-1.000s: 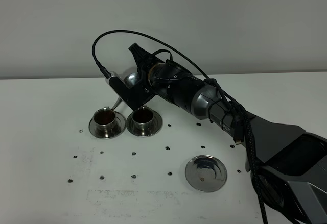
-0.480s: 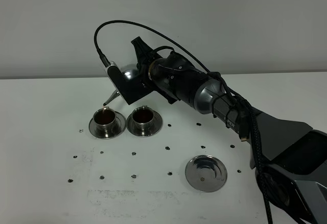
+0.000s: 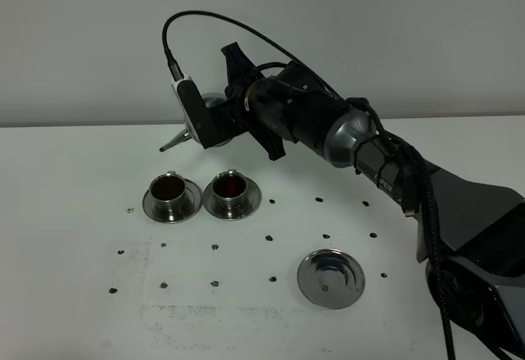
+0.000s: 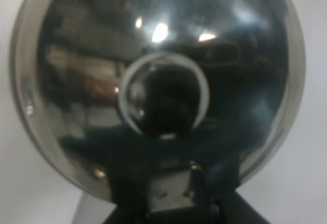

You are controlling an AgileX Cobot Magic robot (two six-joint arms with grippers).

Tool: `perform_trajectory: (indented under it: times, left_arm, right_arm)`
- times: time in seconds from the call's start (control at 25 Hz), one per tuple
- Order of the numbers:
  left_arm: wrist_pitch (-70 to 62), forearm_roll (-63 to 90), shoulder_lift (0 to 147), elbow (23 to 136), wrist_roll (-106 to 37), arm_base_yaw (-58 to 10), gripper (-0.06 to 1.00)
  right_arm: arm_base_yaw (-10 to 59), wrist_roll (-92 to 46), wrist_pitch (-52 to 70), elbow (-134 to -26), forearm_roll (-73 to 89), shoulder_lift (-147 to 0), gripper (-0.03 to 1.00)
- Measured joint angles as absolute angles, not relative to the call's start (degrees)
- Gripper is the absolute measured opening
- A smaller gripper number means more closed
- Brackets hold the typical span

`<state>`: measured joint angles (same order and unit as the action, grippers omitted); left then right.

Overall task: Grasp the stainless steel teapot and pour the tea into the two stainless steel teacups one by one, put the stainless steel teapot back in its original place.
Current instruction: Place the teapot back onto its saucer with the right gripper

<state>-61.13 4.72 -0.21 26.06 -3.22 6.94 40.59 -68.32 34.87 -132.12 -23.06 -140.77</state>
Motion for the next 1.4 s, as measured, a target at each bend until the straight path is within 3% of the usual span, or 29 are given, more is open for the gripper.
perform_trajectory:
  times: [0.48, 0.92, 1.16, 1.4]
  left_arm:
    - [-61.1, 4.7, -0.2, 26.1, -3.2, 6.9, 0.72]
    - [-61.1, 4.7, -0.2, 26.1, -3.2, 6.9, 0.72]
    - [-61.1, 4.7, -0.2, 26.1, -3.2, 6.9, 0.72]
    - [-61.1, 4.7, -0.2, 26.1, -3.2, 6.9, 0.72]
  right_arm:
    - [43.9, -51.4, 57.4, -130.6, -7.9, -131.5, 0.17]
    - [48.4, -42.6, 53.9, -104.2, 4.9, -120.9, 0.17]
    - [49.8, -31.8, 49.8, -103.2, 7.6, -123.1, 0.17]
    - [49.7, -18.5, 53.1, -108.6, 5.6, -128.7, 0.17]
